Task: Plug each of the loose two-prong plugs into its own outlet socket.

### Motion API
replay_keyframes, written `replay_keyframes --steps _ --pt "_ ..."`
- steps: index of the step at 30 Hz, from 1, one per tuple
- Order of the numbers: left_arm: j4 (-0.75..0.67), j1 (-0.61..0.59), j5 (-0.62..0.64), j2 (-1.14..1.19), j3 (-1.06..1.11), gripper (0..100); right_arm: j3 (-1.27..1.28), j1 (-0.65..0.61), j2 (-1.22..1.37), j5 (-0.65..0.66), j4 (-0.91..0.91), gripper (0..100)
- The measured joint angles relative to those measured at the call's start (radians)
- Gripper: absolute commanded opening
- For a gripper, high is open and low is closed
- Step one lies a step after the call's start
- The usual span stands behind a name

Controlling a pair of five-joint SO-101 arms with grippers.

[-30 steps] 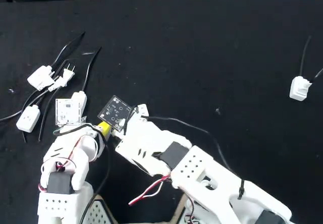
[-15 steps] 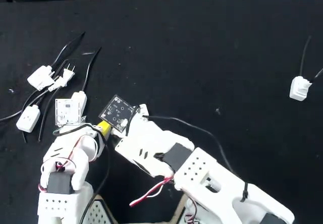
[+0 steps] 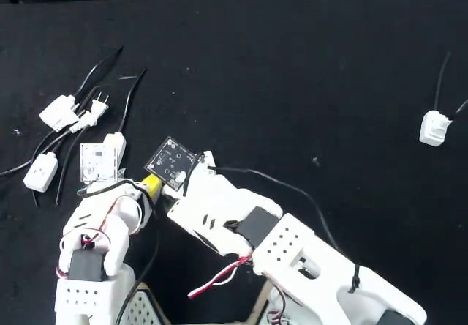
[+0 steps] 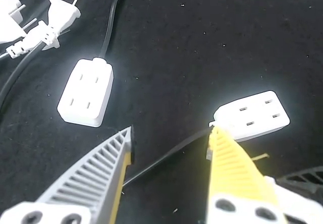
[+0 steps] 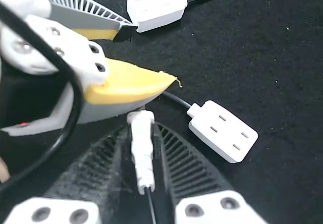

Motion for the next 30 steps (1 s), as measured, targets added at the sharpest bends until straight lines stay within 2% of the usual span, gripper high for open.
replay_keyframes --steps 19,25,30 --pt "0.000 0.002 0.000 0.000 0.000 24 -0.008 0.005 0.000 0.000 0.025 1.0" --pt "0.002 -0.002 -0.003 0.011 0.002 24 -0.015 0.100 -0.002 0.002 0.037 1.0" --pt "0.002 -0.061 -0.003 0.011 0.002 24 -0.078 0.199 -0.002 0.002 0.121 1.0"
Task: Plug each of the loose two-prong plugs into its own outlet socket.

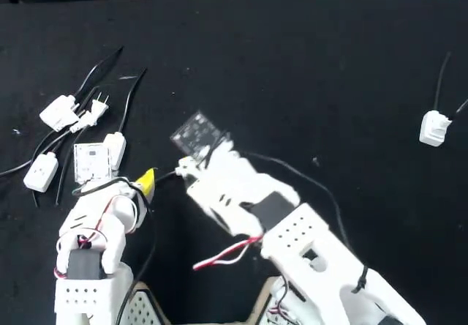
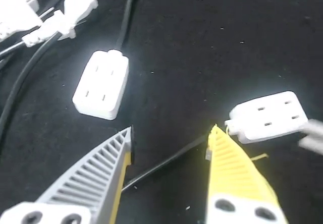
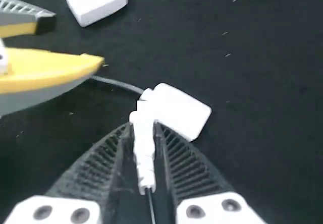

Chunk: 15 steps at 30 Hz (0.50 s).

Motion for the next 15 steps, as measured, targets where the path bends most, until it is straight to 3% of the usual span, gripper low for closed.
replay_keyframes --steps 10,15 --pt "0.000 -0.023 -0.002 0.000 0.000 24 -0.413 0.112 0.371 0.000 0.381 1.0" --pt "0.000 -0.023 -0.002 0.000 0.000 24 -0.698 0.118 0.629 -0.086 0.572 1.0"
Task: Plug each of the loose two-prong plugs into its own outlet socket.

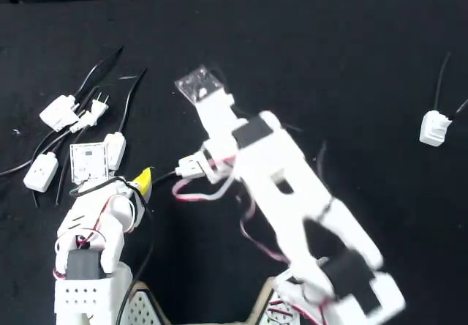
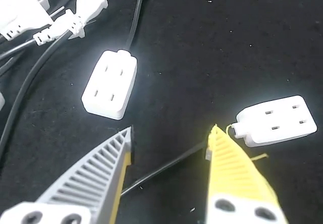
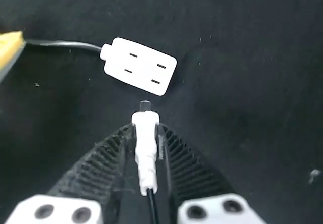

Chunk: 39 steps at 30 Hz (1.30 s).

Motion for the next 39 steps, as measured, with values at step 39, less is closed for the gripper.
replay_keyframes --steps 39 --pt "0.002 0.000 0.000 0.000 0.000 24 -0.911 0.037 0.796 -0.178 0.436 1.0"
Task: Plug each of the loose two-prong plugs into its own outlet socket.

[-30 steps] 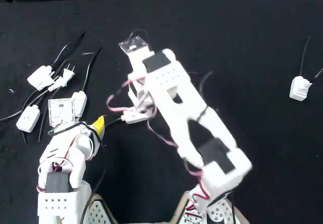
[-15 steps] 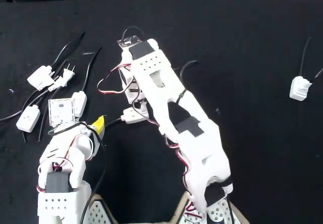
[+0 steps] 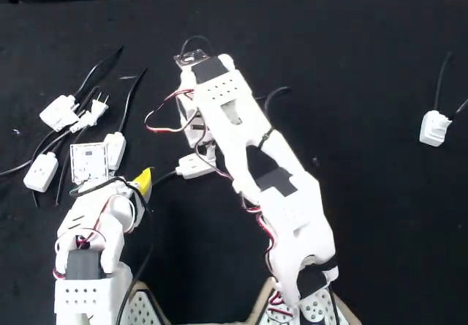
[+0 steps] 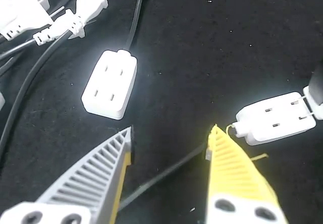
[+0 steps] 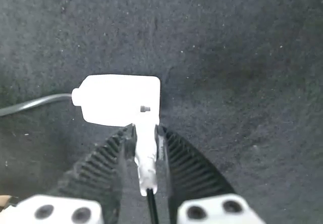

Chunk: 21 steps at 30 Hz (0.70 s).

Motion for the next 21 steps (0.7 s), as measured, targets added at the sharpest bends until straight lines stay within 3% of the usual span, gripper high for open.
replay_keyframes --steps 21 --pt "0.000 0.000 0.000 0.000 0.000 24 -0.006 0.014 0.040 0.015 0.000 1.0"
